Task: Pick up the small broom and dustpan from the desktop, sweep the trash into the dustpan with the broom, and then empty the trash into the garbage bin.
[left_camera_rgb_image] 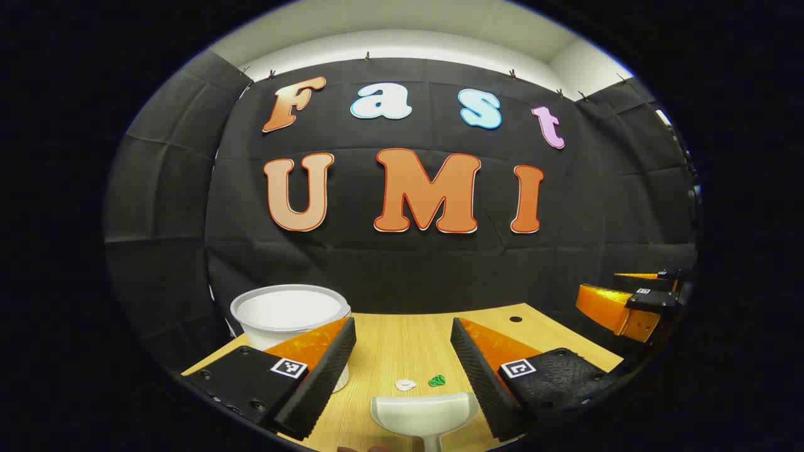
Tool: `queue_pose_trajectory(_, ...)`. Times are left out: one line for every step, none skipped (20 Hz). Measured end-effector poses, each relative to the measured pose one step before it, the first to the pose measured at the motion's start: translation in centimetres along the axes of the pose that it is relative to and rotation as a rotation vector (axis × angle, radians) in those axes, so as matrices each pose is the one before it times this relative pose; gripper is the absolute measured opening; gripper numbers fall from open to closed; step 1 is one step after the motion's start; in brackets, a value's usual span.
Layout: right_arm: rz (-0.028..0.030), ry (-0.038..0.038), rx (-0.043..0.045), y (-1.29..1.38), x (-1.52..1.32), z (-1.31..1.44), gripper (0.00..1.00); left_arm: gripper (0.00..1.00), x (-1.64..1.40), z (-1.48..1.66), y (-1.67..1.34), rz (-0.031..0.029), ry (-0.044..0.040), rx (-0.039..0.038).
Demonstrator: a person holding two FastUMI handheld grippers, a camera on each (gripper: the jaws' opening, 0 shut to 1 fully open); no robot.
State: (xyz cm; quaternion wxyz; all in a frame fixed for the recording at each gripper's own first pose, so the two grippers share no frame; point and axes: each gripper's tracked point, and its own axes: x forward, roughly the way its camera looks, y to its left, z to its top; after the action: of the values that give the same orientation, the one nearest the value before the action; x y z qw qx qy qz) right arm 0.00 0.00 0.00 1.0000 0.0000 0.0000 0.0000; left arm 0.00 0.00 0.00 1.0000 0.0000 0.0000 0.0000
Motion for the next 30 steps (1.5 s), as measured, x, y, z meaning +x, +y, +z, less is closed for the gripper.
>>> queue_pose_trajectory(-0.00426, -0.00026, -0.00181, -0.131, 0.025, 0.089, 0.94, 0.95, 0.038, 0.234, -0.175, -0.00462, -0.00660, 0.00228)
queue_pose_trajectory(-0.00498, -0.00155, -0.00329, -0.270, 0.086, 0.052, 0.94, 0.95, 0.027, 0.115, -0.176, -0.01019, -0.00488, 0.00076)
queue_pose_trajectory(-0.00539, 0.00100, -0.00347, -0.272, 0.074, -0.024, 0.94, 0.96, 0.071, 0.133, 0.010, -0.00554, -0.00227, 0.00030)
queue_pose_trajectory(-0.00326, 0.00292, -0.00010, -0.056, 0.044, -0.051, 0.94, 0.97, -0.050, -0.086, 0.067, -0.00471, -0.00325, -0.00219)
queue_pose_trajectory(-0.00148, 0.00172, 0.00269, 0.017, 0.162, -0.077, 0.94, 0.95, 0.005, 0.165, -0.020, -0.00696, -0.00076, -0.00134)
queue_pose_trajectory(-0.00166, -0.00052, 0.00250, 0.073, 0.131, 0.071, 0.94, 0.95, 0.052, 0.034, -0.078, -0.00884, -0.00345, 0.00023)
queue_pose_trajectory(-0.00272, -0.00118, -0.00021, 0.053, 0.103, -0.045, 0.94, 0.96, 0.018, 0.192, 0.000, -0.00618, -0.00836, 0.00347)
queue_pose_trajectory(-0.00073, 0.00053, -0.00081, 0.094, 0.168, 0.079, 0.94, 0.96, 0.154, 0.389, 0.231, 0.00040, -0.01048, 0.00277)
queue_pose_trajectory(-0.00193, 0.00125, 0.00068, 0.151, 0.095, -0.082, 0.94, 0.95, 0.133, 0.295, 0.069, -0.00024, -0.00605, 0.00098)
queue_pose_trajectory(0.00386, -0.00024, 0.00313, 0.220, -0.014, 0.042, 0.94, 0.97, 0.152, -0.229, 0.101, 0.00050, 0.00333, 0.00457)
queue_pose_trajectory(0.00109, -0.00467, 0.00246, 0.189, 0.078, 0.103, 0.94, 0.95, 0.207, -0.017, 0.139, 0.00136, 0.00295, 0.00570)
queue_pose_trajectory(-0.00352, -0.00657, 0.00030, 0.066, -0.018, 0.088, 0.94, 0.95, 0.374, -0.068, 0.294, -0.00178, 0.00041, 0.00434)
queue_pose_trajectory(-0.00410, 0.00000, -0.00130, 0.162, 0.042, 0.018, 0.94, 0.95, 0.284, -0.128, 0.312, 0.00526, 0.00442, 0.00285)
queue_pose_trajectory(0.00324, 0.00323, 0.00081, 0.131, 0.045, -0.140, 0.94, 0.97, -0.068, -0.028, 0.277, 0.00519, 0.00072, -0.00215)
queue_pose_trajectory(0.00396, 0.00263, 0.00096, 0.308, 0.168, -0.163, 0.94, 0.95, 0.095, 0.048, 0.049, -0.00169, 0.00048, -0.00562)
queue_pose_trajectory(-0.00124, -0.00123, -0.00014, 0.050, 0.033, 0.105, 0.94, 0.95, 0.094, -0.156, 0.011, -0.00321, 0.00262, -0.00228)
queue_pose_trajectory(-0.00193, -0.00370, -0.00108, -0.118, 0.006, 0.134, 0.94, 0.96, 0.119, 0.002, 0.071, -0.00028, 0.00190, 0.00291)
queue_pose_trajectory(-0.00190, -0.00408, 0.00018, 0.015, 0.064, 0.179, 0.94, 0.96, -0.028, -0.021, 0.096, 0.00159, -0.00300, 0.00349)
queue_pose_trajectory(-0.00006, -0.00202, 0.00036, 0.120, 0.050, 0.054, 0.94, 0.97, 0.051, 0.155, 0.130, 0.00283, -0.00254, 0.00178)
queue_pose_trajectory(0.00146, -0.00354, 0.00038, 0.123, -0.004, 0.128, 0.94, 0.95, -0.030, 0.108, -0.022, 0.00083, -0.00405, 0.00011)
queue_pose_trajectory(0.00021, -0.00153, -0.00086, 0.070, 0.016, 0.018, 0.94, 0.95, 0.023, 0.108, 0.045, 0.00095, -0.00168, -0.00067)
queue_pose_trajectory(0.00314, -0.00168, -0.00152, 0.086, 0.081, 0.020, 0.94, 0.95, 0.143, -0.059, -0.027, -0.00121, -0.00073, 0.00019)
queue_pose_trajectory(0.00134, -0.00165, -0.00163, 0.035, -0.070, 0.100, 0.94, 0.95, -0.011, -0.019, -0.055, 0.00099, -0.00051, 0.00132)
queue_pose_trajectory(-0.00014, -0.00280, -0.00117, -0.075, 0.056, 0.036, 0.94, 0.97, -0.067, 0.005, 0.032, -0.00150, -0.00075, -0.00290)
queue_pose_trajectory(-0.00035, -0.00411, -0.00299, 0.055, -0.024, 0.170, 0.94, 0.96, -0.090, 0.038, -0.166, -0.00841, -0.00188, -0.00762)
queue_pose_trajectory(-0.00163, -0.00358, -0.00402, -0.107, -0.033, 0.079, 0.94, 0.95, -0.034, -0.092, -0.133, -0.00354, 0.00127, -0.00712)
queue_pose_trajectory(-0.00236, -0.00284, -0.00405, -0.084, -0.064, -0.007, 0.94, 0.95, 0.014, -0.095, -0.100, 0.00094, 0.00181, -0.00053)
queue_pose_trajectory(0.00068, -0.00082, -0.00156, -0.037, -0.027, 0.041, 0.94, 0.95, 0.068, -0.018, 0.021, -0.00002, 0.00072, 0.00377)
queue_pose_trajectory(0.00074, 0.00251, 0.00202, -0.120, 0.032, -0.077, 0.94, 0.95, -0.015, 0.044, -0.086, -0.00124, 0.00040, 0.00309)
queue_pose_trajectory(0.00043, 0.00370, 0.00319, -0.176, -0.053, -0.055, 0.94, 0.96, -0.134, -0.040, -0.136, -0.00382, -0.00214, -0.00195)
